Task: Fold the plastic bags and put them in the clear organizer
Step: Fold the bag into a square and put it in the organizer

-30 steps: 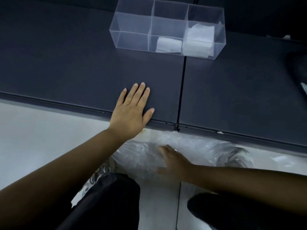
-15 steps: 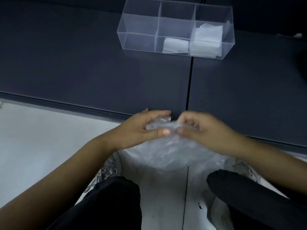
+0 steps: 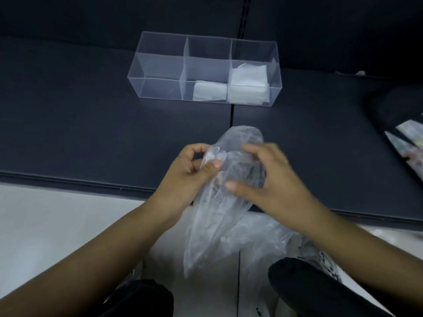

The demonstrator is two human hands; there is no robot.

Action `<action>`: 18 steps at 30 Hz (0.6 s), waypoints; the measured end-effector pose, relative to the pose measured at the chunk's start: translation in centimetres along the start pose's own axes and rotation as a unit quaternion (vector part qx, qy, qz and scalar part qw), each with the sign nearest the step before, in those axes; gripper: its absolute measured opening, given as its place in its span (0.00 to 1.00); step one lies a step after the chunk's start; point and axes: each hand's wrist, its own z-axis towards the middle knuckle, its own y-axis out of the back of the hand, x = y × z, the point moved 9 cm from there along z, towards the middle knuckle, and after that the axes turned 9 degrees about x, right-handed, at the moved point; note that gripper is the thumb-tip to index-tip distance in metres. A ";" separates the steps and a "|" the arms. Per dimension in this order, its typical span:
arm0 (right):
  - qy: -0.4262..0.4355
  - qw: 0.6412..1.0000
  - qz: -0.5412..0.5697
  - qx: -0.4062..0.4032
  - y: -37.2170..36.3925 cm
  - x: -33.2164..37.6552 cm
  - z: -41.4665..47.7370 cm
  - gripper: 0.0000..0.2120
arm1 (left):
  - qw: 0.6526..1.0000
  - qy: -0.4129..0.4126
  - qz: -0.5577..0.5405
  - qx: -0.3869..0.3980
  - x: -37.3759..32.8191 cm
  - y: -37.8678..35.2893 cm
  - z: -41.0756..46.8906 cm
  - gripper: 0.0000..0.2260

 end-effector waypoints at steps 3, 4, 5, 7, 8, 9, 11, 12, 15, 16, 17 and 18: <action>-0.014 0.997 0.073 -0.006 -0.6 -1.3 1.2 0.13 | 0.998 0.001 -0.001 0.068 0.3 -1.6 0.2 0.25; -0.005 0.994 0.111 -0.017 -0.1 -1.5 1.4 0.08 | 0.997 -0.005 0.005 0.075 0.2 -1.8 0.2 0.24; 0.007 0.989 0.147 -0.017 0.2 -1.7 1.4 0.06 | 0.997 -0.011 0.017 0.074 0.1 -1.6 0.2 0.21; 0.015 0.975 0.220 -0.009 0.9 -2.5 1.1 0.06 | 0.998 -0.017 0.043 0.053 -0.4 -0.9 0.3 0.10; 0.011 0.968 0.249 -0.010 1.3 -2.9 0.9 0.06 | 0.998 -0.016 0.048 0.033 -0.6 -0.3 0.3 0.06; 0.005 0.963 0.267 -0.022 1.9 -3.4 0.6 0.07 | 0.999 -0.010 0.048 0.007 -0.6 0.4 0.4 0.06; -0.015 0.955 0.290 -0.064 3.5 -4.7 0.2 0.09 | 0.998 -0.003 0.042 -0.051 -0.7 2.1 0.4 0.10; -0.027 0.949 0.301 -0.088 4.3 -5.4 0.1 0.09 | 0.997 -0.012 0.039 -0.067 -0.8 2.7 0.4 0.11; -0.064 0.932 0.310 -0.179 6.0 -7.2 -0.5 0.11 | 0.996 -0.045 0.036 -0.072 -1.3 3.4 0.3 0.13; -0.076 0.925 0.303 -0.216 6.5 -7.7 -0.8 0.12 | 0.996 -0.048 0.038 -0.071 -1.3 3.5 0.2 0.14; -0.089 0.919 0.291 -0.250 7.0 -8.1 -1.1 0.13 | 0.995 -0.049 0.043 -0.074 -1.3 3.6 0.1 0.16; -0.099 0.916 0.274 -0.274 7.5 -8.3 -1.4 0.15 | 0.994 -0.049 0.052 -0.081 -1.4 3.9 -0.1 0.17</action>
